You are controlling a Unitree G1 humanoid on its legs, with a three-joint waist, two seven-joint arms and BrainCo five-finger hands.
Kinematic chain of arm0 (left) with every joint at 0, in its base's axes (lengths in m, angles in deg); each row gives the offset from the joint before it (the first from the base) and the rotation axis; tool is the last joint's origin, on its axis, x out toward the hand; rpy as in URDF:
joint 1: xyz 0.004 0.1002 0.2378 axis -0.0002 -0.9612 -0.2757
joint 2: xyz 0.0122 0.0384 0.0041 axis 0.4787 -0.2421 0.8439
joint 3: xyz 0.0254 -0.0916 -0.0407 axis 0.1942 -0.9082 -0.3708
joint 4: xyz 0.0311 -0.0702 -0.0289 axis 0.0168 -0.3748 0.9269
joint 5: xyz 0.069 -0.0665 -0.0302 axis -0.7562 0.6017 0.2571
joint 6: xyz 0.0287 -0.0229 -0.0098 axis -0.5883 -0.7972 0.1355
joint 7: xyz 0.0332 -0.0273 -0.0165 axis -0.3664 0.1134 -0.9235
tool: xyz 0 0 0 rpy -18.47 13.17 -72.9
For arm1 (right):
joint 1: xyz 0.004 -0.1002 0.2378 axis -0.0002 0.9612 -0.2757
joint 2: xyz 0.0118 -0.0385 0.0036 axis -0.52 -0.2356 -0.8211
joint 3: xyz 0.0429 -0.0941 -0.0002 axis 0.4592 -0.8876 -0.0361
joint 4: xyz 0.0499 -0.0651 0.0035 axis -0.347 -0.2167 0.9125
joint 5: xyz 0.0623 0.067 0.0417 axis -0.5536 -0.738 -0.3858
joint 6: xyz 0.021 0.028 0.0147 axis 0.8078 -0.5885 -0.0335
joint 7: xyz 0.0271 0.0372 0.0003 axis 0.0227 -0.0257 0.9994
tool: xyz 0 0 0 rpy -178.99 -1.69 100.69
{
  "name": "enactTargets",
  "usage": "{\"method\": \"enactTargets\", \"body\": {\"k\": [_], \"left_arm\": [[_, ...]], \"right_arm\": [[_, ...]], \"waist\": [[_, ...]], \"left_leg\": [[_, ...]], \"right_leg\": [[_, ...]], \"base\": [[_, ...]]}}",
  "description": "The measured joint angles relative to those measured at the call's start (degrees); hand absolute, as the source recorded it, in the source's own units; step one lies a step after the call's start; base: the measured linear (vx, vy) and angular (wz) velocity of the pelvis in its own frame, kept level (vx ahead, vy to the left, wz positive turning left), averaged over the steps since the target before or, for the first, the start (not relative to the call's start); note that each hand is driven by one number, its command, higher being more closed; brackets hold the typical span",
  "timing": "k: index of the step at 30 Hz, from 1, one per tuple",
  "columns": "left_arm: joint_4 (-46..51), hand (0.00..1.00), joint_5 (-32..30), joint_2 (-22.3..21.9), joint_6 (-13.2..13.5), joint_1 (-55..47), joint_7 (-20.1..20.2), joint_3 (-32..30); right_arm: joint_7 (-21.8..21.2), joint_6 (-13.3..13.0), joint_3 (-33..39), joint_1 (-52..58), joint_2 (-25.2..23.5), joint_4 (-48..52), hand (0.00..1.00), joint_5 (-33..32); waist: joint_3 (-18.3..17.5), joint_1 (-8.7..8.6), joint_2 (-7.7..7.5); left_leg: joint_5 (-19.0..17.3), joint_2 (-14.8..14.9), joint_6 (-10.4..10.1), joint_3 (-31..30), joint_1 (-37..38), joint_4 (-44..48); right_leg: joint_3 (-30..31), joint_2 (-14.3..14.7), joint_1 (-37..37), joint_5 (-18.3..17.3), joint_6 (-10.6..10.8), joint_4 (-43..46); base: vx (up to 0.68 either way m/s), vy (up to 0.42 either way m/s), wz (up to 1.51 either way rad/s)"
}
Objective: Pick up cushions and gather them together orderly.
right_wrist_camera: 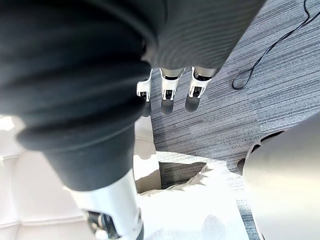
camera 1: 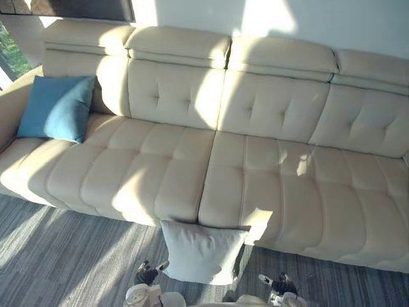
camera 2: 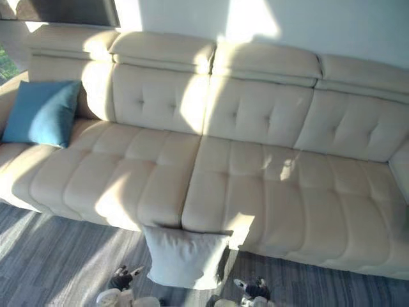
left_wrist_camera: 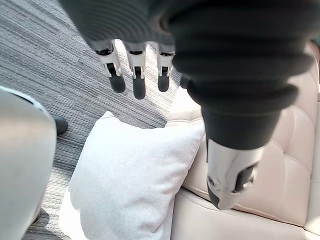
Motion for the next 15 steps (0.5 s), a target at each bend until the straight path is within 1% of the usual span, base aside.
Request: {"method": "enactTargets", "body": {"k": [1,2,3,4,5,6,7,8,10,11,12,13,14,15], "left_arm": [[0.4,0.00,0.5,0.0,0.0,0.9,-0.4,0.0],[1.4,0.00,2.1,0.1,0.1,3.6,-1.8,-0.1],[1.8,0.00,2.3,0.2,0.2,4.4,-2.3,-0.2],[2.9,0.00,3.3,0.5,0.3,6.5,-3.0,-1.2],[4.1,0.00,4.3,0.7,0.7,8.2,-3.7,-2.4],[4.7,0.00,4.4,0.8,0.9,8.8,-3.9,-3.1],[5.9,0.00,5.5,1.7,1.4,10.5,-4.8,-4.8],[7.1,0.00,6.0,2.8,1.5,12.2,-5.4,-6.9],[7.9,0.00,6.6,3.8,1.6,14.2,-6.1,-9.3],[9.2,0.00,7.3,4.8,1.6,17.4,-6.6,-13.3],[9.5,0.00,7.8,4.9,1.8,18.4,-6.9,-14.5],[9.8,0.00,8.2,5.6,2.0,20.5,-7.4,-16.2],[9.9,0.00,8.5,7.2,2.2,23.3,-8.1,-17.8],[9.9,0.00,8.7,7.7,2.3,24.3,-8.1,-18.5]], "right_arm": [[0.4,0.0,0.0,-1.1,0.1,0.1,0.00,-0.4],[1.3,0.0,0.0,-3.7,0.0,1.7,0.00,-2.0],[1.5,-0.2,0.0,-4.3,0.0,2.3,0.00,-2.3],[2.0,-0.6,0.0,-5.8,0.2,4.1,0.00,-3.5],[2.7,-1.1,0.0,-7.3,0.9,4.6,0.00,-4.3],[3.0,-1.1,0.1,-8.0,1.2,4.6,0.00,-4.5],[3.6,-1.2,0.6,-9.9,1.8,4.9,0.00,-5.5],[4.2,-1.2,1.2,-11.8,2.3,5.9,0.00,-6.4],[4.8,-1.5,2.0,-14.0,3.0,6.4,0.00,-6.6],[5.4,-1.6,3.5,-17.5,4.6,6.4,0.00,-6.7],[5.6,-1.6,3.6,-18.1,5.2,6.4,0.00,-7.0],[5.9,-1.6,4.1,-20.3,6.2,6.4,0.00,-7.5],[5.9,-1.6,5.2,-23.8,7.3,6.5,0.00,-8.4],[6.0,-1.6,5.5,-25.1,7.6,6.6,0.00,-8.5]], "waist": [[1.1,0.11,-0.09],[3.9,0.20,-0.16],[4.7,0.19,-0.24],[6.7,0.17,-0.62],[7.9,-0.07,-0.50],[8.4,-0.07,-0.51],[9.4,0.06,-1.10],[10.7,0.01,-1.52],[12.2,-0.12,-1.95],[13.7,-0.31,-2.08],[13.8,-0.36,-2.01],[14.2,-0.36,-2.07],[15.4,-0.36,-2.32],[15.7,-0.38,-2.24]], "left_leg": [[-0.5,0.1,0.0,0.0,-1.8,1.9],[-1.8,0.5,0.3,-0.2,-6.9,7.2],[-2.3,0.6,0.4,-0.3,-8.4,8.7],[-3.7,0.6,0.7,-0.6,-12.7,13.0],[-5.5,1.2,0.9,-1.3,-17.0,17.4],[-6.0,1.5,0.9,-1.5,-18.8,18.9],[-6.9,2.1,1.4,-1.6,-23.2,22.1],[-6.9,2.4,1.4,-1.9,-26.4,24.1],[-6.9,2.5,1.4,-2.1,-29.3,25.8],[-6.9,2.3,1.5,-2.6,-34.1,28.6],[-6.9,2.3,1.6,-2.8,-35.7,29.6],[-7.0,2.3,1.8,-2.9,-38.8,31.2],[-7.1,2.4,1.9,-3.0,-42.3,33.1],[-7.1,2.4,1.9,-3.1,-43.6,33.8]], "right_leg": [[0.1,-0.2,-1.7,-0.5,-0.4,1.7],[0.1,-0.9,-6.6,-1.9,-0.6,6.5],[0.1,-1.0,-8.0,-2.4,-0.8,7.9],[0.1,-1.7,-11.8,-4.3,-1.5,11.3],[-0.1,-1.8,-15.4,-5.9,-1.6,14.5],[-0.2,-1.8,-16.9,-6.4,-1.7,15.7],[-0.3,-2.0,-21.1,-6.9,-2.0,18.4],[-0.3,-2.0,-24.2,-6.9,-2.2,20.2],[-0.3,-2.2,-26.9,-7.0,-2.4,21.8],[-0.3,-2.9,-31.5,-6.8,-3.1,24.9],[-0.3,-3.0,-33.0,-6.9,-3.3,25.8],[-0.2,-3.2,-36.1,-7.0,-3.5,27.5],[-0.1,-3.6,-39.7,-7.1,-3.6,29.5],[-0.1,-3.7,-41.0,-7.1,-3.6,30.1]], "base": [[-0.24,-0.006,-0.09],[-0.18,-0.011,-0.06],[-0.27,-0.015,-0.02],[-0.24,-0.011,0.04],[-0.28,-0.008,0.05],[-0.22,0.001,-0.01],[-0.19,0.000,-0.07],[-0.18,-0.002,-0.07],[-0.11,0.006,0.01],[-0.09,0.017,0.08],[-0.11,0.020,0.08],[-0.09,0.017,0.00],[-0.11,0.011,-0.02],[-0.11,0.000,-0.07]]}}
